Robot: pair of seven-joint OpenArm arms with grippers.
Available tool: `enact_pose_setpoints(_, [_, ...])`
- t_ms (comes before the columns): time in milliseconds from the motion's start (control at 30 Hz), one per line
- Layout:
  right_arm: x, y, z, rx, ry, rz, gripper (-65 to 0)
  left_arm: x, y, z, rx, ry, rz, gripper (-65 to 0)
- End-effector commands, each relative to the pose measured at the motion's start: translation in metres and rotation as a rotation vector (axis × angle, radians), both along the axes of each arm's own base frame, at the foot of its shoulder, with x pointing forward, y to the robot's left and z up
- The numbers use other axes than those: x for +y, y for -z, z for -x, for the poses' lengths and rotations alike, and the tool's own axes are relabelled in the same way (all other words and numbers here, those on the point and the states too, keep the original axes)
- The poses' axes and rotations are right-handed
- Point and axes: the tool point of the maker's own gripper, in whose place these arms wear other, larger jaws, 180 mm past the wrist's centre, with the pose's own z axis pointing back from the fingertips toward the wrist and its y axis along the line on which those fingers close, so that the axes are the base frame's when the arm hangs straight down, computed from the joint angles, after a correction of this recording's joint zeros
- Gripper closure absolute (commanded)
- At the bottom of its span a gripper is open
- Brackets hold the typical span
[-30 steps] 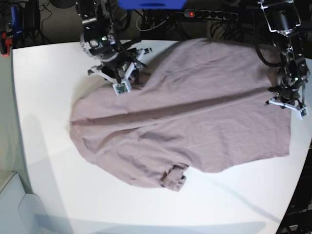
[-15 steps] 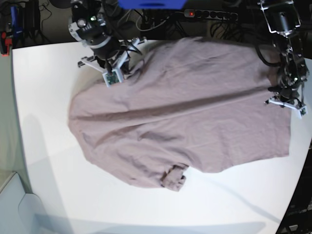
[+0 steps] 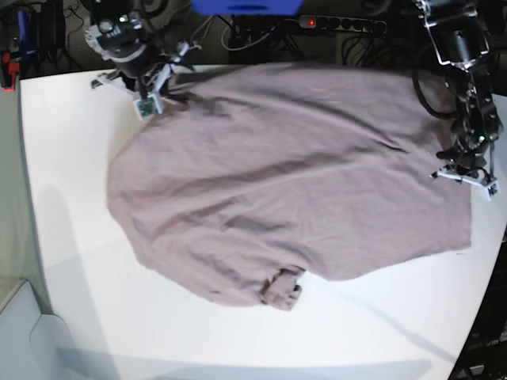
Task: Layout the t-shirt on the table in an organized manner, then fold the t-shirt properly
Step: 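Pull the shirt edges apart with both grippers to smooth it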
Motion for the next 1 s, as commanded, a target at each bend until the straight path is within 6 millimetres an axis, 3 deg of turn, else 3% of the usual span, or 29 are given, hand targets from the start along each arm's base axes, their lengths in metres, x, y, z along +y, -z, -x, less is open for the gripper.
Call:
enact_pose_setpoints(0, [-0.009, -0.008, -0.006, -0.036, 0.022, 0.013, 0.0, 0.014, -0.024, -0.015, -0.059, 0.0, -0.046, -0.4])
enact_pose_setpoints(200, [-0.059, -0.014, -0.008, -0.059, 0.185, 0.069, 0.0, 0.017, -0.032, -0.024, -0.063, 0.01, -0.091, -0.4])
enact_pose_setpoints(433, [-0.045, -0.011, -0.007, -0.054, 0.215, 0.021, 0.0, 0.01, -0.044, -0.03, -0.098, 0.022, -0.086, -0.4])
enact_pose_setpoints(600, [-0.036, -0.013, -0.015, -0.069, 0.197, 0.004, 0.0, -0.023, -0.073, -0.022, -0.202, 0.083, -0.069, -0.4])
enact_pose_setpoints(700, [-0.036, -0.016, -0.021, -0.084, 0.197, 0.002, 0.0, -0.05, -0.071, -0.005, -0.153, 0.127, -0.021, -0.4])
enact_pose_setpoints(867, [-0.037, -0.02, -0.031, -0.108, 0.196, 0.004, 0.0, -0.097, -0.044, 0.033, 0.041, 0.182, 0.116, -0.4])
enact_pose_setpoints(967, [-0.037, -0.023, -0.037, -0.123, 0.195, 0.003, 0.0, -0.138, -0.018, 0.057, 0.171, 0.264, 0.19, -0.4])
